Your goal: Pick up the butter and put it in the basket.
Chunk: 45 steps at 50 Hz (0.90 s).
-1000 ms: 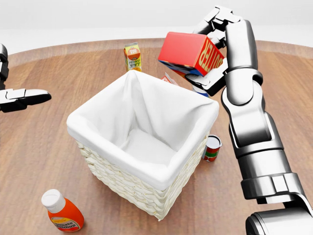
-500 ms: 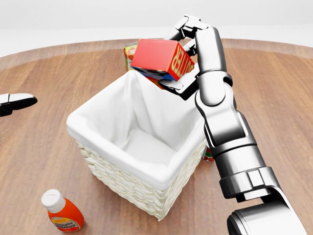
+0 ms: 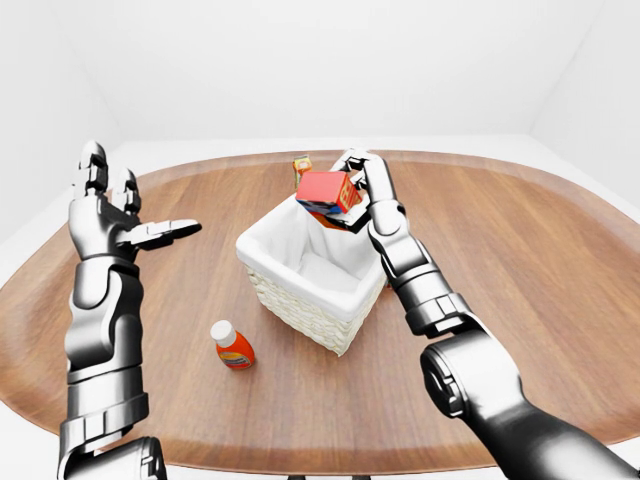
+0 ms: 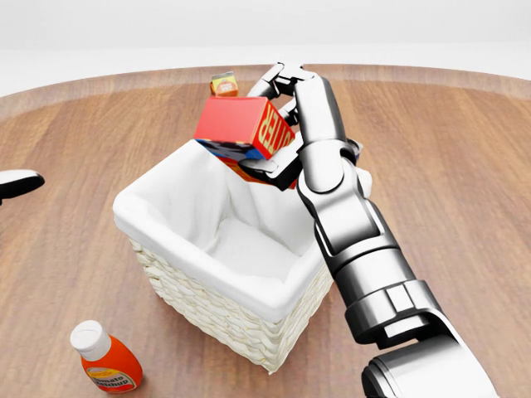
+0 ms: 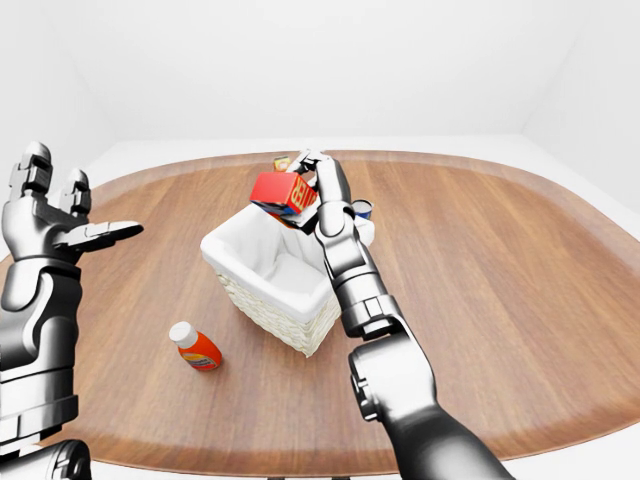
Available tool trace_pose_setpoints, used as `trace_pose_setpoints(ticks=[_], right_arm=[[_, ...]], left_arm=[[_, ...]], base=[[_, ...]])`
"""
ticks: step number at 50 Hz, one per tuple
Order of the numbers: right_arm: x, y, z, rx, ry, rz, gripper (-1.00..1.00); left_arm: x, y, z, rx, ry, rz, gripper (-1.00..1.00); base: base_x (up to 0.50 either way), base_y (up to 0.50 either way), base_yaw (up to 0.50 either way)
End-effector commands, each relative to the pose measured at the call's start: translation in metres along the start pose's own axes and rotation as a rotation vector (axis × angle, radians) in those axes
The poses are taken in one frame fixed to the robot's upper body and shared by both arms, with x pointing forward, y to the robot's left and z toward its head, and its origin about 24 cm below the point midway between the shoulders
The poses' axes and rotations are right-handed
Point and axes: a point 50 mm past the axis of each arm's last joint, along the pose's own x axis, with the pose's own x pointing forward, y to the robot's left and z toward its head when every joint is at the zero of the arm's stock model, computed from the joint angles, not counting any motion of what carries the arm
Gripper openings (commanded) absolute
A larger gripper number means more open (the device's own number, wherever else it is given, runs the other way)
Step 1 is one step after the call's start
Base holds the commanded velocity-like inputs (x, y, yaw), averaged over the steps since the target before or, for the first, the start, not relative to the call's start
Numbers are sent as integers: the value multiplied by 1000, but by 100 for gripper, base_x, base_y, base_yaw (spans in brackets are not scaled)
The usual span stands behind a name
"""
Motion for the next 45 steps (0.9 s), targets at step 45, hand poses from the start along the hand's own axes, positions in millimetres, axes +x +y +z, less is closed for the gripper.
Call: trace_pose_setpoints(ticks=[45], right_arm=[[-5, 31, -40, 21, 290, 18, -100]], left_arm=[[1, 8, -8, -10, 39, 31, 100]], base=[[0, 0, 0]])
